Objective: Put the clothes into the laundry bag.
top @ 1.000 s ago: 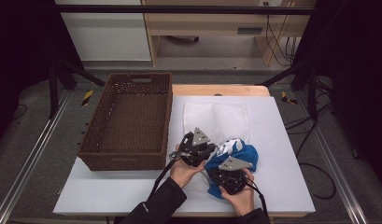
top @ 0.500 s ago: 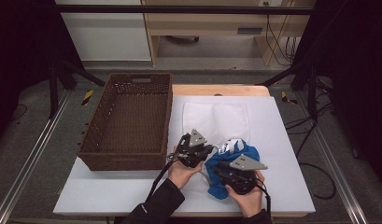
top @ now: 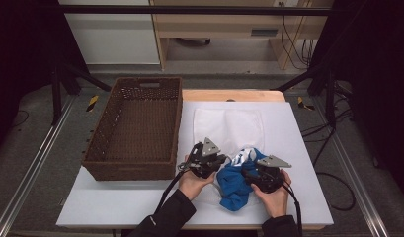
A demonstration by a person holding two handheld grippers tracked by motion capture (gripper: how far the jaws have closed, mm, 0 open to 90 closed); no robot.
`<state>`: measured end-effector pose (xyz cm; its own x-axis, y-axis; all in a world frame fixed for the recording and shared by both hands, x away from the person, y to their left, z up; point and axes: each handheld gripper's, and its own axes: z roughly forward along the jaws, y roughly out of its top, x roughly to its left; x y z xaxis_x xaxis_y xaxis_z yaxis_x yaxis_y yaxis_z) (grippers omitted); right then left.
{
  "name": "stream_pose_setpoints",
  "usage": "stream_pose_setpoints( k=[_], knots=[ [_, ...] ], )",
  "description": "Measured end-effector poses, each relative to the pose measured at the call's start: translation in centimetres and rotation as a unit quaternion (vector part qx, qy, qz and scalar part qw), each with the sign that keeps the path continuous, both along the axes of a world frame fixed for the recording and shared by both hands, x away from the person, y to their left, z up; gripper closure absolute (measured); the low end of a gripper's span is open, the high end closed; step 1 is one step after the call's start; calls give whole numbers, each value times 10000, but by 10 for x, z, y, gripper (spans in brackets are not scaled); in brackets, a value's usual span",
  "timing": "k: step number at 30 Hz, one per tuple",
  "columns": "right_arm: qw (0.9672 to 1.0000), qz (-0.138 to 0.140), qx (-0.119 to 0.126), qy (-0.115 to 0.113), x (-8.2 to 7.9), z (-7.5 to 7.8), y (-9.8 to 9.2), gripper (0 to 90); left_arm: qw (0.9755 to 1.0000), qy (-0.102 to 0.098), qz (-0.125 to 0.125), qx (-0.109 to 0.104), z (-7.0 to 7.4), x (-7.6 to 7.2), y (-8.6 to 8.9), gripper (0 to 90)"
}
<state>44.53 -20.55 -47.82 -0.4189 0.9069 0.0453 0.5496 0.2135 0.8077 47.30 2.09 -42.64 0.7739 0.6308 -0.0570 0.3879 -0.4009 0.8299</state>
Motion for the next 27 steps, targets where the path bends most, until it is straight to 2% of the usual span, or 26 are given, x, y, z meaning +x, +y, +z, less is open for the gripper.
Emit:
stream_pose_setpoints(
  k=[3, 5, 7, 9, 12, 14, 17, 19, 22, 24, 27],
  knots=[
    [9999, -22, -90, 122, 0, -1, 1, 682, 10000, 34, 0, -6, -2, 0, -1, 891],
    [9997, -46, -165, 155, 0, -3, 1, 779, 10000, 33, 8, 0, -2, 0, -1, 891],
    [9998, -72, -127, 164, -1, -1, 0, 824, 10000, 39, 12, -13, -2, 1, 0, 891],
    [9999, -80, -29, 122, -4, 4, -2, 835, 10000, 38, 21, -27, -1, 1, 1, 891],
    [9995, 159, 223, -182, -16, 20, -5, 835, 9999, 54, 50, -74, 2, 3, 4, 891],
    [9975, 430, 388, -408, -26, 33, -2, 834, 9999, 38, 81, -99, 5, 3, 6, 891],
    [9922, 936, 601, -568, -39, 45, 11, 833, 9998, -14, 110, -159, 11, 3, 8, 891],
    [9894, 1226, 586, -515, -44, 44, 25, 832, 9998, -50, 112, -182, 16, 2, 8, 891],
    [9887, 1401, 387, -358, -40, 35, 45, 830, 9997, -108, 73, -221, 22, 0, 8, 891],
    [9900, 1358, 287, -234, -33, 26, 52, 828, 9996, -150, 49, -226, 25, -2, 8, 891],
    [9941, 1069, -16, -156, -22, 14, 61, 819, 9997, -183, 22, -164, 24, -5, 6, 891]
  ],
)
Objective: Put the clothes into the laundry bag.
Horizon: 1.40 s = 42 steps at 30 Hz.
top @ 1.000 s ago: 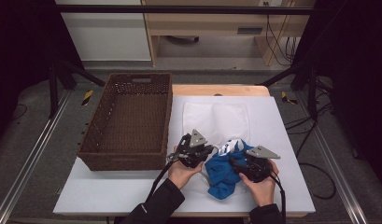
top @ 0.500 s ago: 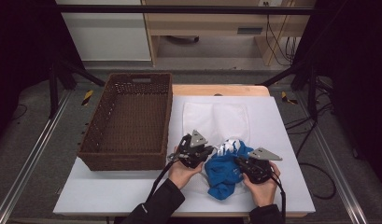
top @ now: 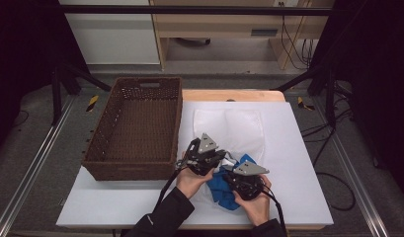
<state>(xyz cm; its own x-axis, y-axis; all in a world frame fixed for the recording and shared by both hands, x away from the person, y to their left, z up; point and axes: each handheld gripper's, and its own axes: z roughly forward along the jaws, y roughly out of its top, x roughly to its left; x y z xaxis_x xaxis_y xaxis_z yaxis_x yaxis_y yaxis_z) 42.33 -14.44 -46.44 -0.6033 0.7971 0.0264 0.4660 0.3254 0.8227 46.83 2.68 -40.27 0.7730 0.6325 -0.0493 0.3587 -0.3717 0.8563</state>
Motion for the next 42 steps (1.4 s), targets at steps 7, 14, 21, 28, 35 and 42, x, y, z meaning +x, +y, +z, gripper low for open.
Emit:
stream_pose_setpoints(
  k=[7, 14, 21, 28, 35, 42],
  knots=[
    [9994, -327, -76, 95, 17, -14, 4, 758, 10000, 62, 23, 37, -12, 0, -2, 891],
    [9991, -97, 402, -104, -6, 16, -16, 604, 9999, 73, 84, 32, -14, 2, 4, 891],
    [9950, -833, 315, -442, -2, 30, -51, 463, 9999, 40, 92, 33, -14, 1, 6, 891],
    [9979, -641, 49, 35, 18, -3, -48, 717, 10000, 69, 49, 49, -14, 2, 3, 891],
    [9991, -338, 214, -101, 3, 16, -47, 846, 9999, 41, 97, -4, -9, 2, 6, 891],
    [9992, 287, 201, -201, -8, 25, -4, 843, 9998, -77, 98, -122, 6, 0, 8, 891]
  ],
)
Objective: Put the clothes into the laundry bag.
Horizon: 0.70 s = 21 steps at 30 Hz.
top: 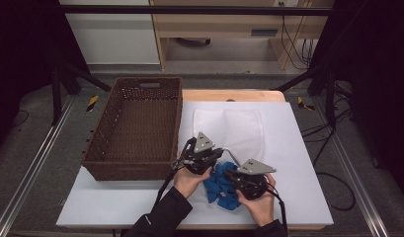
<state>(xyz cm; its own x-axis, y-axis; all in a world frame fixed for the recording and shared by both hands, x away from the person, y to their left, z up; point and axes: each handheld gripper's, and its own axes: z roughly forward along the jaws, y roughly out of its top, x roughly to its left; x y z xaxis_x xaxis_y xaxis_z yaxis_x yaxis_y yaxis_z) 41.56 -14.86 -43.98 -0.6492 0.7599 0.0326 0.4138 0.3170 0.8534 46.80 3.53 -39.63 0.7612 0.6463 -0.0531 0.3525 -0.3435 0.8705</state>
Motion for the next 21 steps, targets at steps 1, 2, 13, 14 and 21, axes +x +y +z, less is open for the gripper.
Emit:
stream_pose_setpoints(
  k=[1, 2, 13, 14, 21],
  knots=[
    [9999, -49, -105, -10, 3, -4, 6, 842, 10000, -18, -21, -16, 2, -1, 0, 891],
    [9997, -145, -199, 17, 8, -8, 11, 841, 10000, -46, -40, -7, 3, -3, -1, 891],
    [9968, -764, -192, -144, 25, -17, 7, 705, 10000, 47, -2, 27, -13, -3, 5, 890],
    [9971, -742, -115, -150, 22, -13, 4, 690, 10000, 71, 8, 10, -14, -3, 6, 890],
    [9987, -463, 200, -15, -4, -9, -14, 441, 10000, 37, 49, 56, -15, -1, 9, 890]
  ],
)
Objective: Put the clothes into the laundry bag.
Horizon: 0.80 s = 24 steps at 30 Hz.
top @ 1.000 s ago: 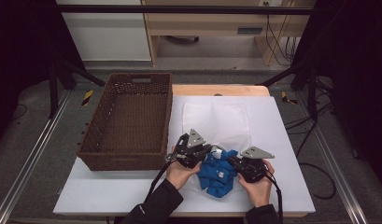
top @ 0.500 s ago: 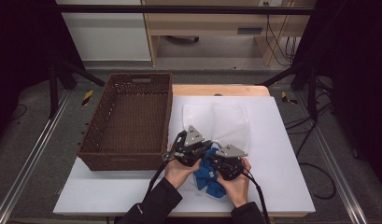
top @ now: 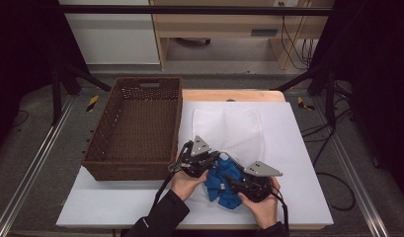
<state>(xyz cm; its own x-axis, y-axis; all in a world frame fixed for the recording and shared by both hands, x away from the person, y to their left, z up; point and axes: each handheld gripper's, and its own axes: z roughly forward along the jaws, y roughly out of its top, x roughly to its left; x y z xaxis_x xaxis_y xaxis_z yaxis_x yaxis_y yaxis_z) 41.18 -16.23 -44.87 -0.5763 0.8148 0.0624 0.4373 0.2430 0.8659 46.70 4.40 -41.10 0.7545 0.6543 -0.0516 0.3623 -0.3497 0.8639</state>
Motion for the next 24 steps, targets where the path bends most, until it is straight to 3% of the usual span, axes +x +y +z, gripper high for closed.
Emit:
stream_pose_setpoints(
  k=[2, 6, 8, 10, 12, 16, 20, 22, 24],
  knots=[
    [9998, 37, -73, 166, 1, -8, 3, 389, 10000, 2, 8, -3, 0, -1, 0, 890],
    [9968, 34, -495, 622, 10, -31, 16, 264, 10000, 11, 4, -36, 1, -1, 0, 890],
    [9964, -28, -459, 717, 14, -35, 18, 271, 10000, 13, -2, -42, 1, -2, 1, 890],
    [9959, -81, -415, 802, 17, -36, 17, 359, 10000, 8, -3, -48, 0, -2, 1, 890],
    [9959, -15, -319, 848, 16, -36, 18, 558, 10000, 14, -5, -56, 0, -2, 0, 890],
    [9965, -66, -258, 789, 14, -30, 18, 693, 10000, 16, -11, -70, 0, -2, 1, 890],
    [9991, -194, 41, 381, 18, -15, 18, 703, 9997, -29, -75, -210, 7, -6, 2, 890],
    [9987, -474, 58, 168, 24, -7, 20, 702, 9996, -93, -100, -253, 12, -9, 2, 890],
    [9963, -857, 11, 83, 35, -5, 23, 699, 9995, -117, -126, -269, 15, -12, 2, 890]
  ],
)
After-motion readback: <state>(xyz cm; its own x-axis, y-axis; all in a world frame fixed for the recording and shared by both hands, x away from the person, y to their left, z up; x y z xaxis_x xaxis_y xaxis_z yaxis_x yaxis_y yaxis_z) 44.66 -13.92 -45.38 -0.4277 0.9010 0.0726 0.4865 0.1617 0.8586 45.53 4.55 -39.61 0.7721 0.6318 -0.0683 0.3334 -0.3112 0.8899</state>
